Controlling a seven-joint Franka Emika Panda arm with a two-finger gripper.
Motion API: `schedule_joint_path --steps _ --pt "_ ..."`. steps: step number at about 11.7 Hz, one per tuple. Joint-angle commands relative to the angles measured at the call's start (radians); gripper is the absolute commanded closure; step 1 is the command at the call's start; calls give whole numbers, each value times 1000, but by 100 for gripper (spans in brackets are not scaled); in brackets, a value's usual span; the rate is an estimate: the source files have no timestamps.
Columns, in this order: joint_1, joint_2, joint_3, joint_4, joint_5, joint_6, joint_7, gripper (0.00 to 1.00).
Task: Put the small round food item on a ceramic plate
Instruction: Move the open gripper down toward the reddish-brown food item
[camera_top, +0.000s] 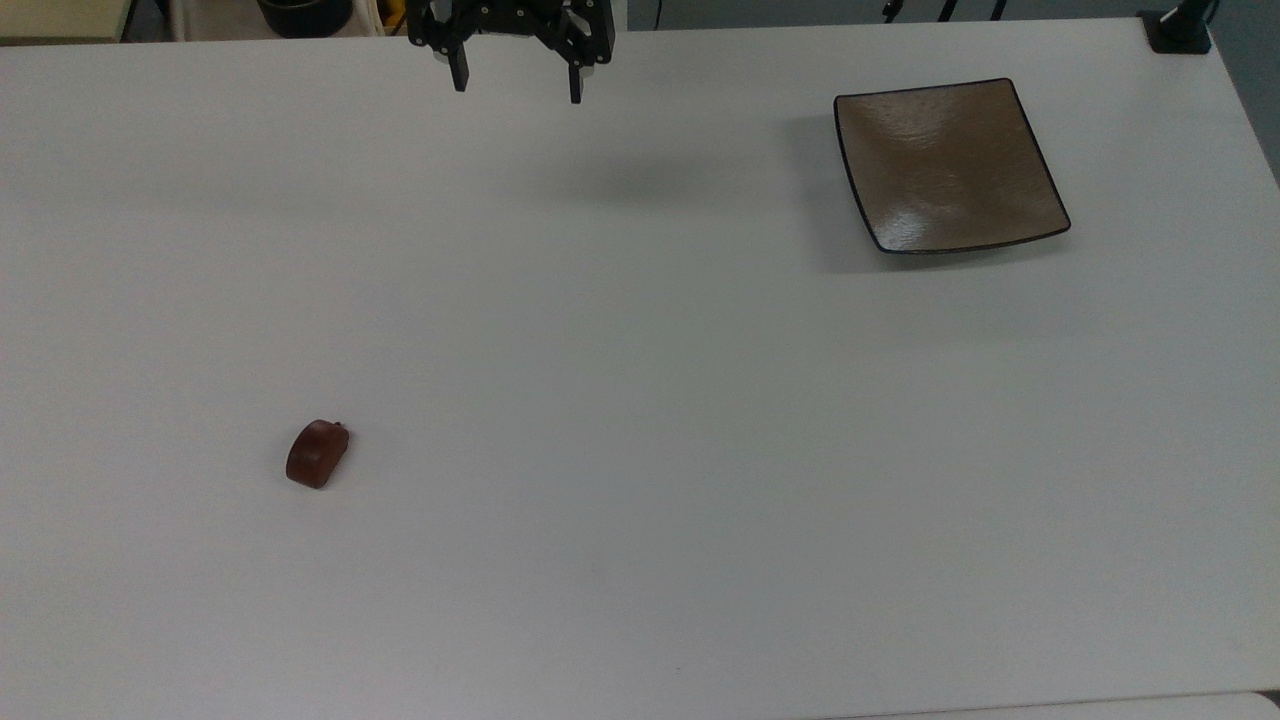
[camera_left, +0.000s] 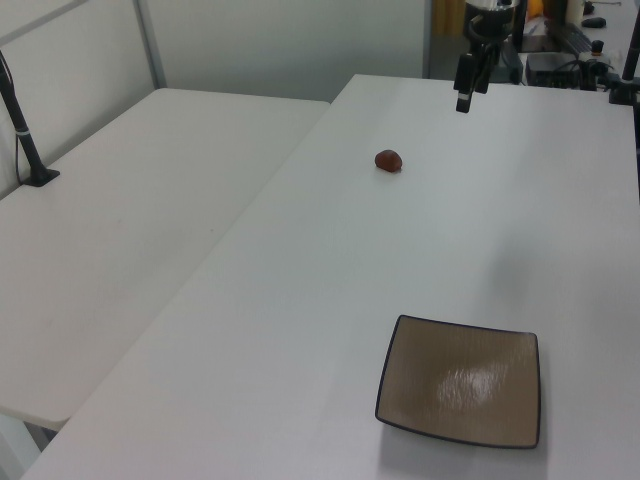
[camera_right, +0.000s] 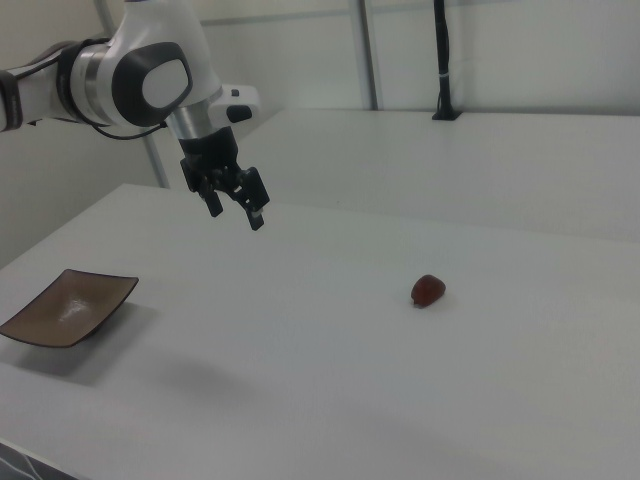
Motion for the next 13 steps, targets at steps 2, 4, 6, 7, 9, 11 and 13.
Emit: schedule_joint_path --steps 2,4,6,7,9,11,13 --pt "-6 11 14 -30 22 21 -15 0" --pt "-6 17 14 -28 22 30 -9 0" --pt "-3 20 14 -27 24 66 5 0" --pt "-4 23 14 -27 21 97 -10 0" --pt "-13 77 14 -1 10 247 13 0" --pt "-20 140 10 24 -19 356 19 0" --pt "-52 184 10 25 -48 480 25 0"
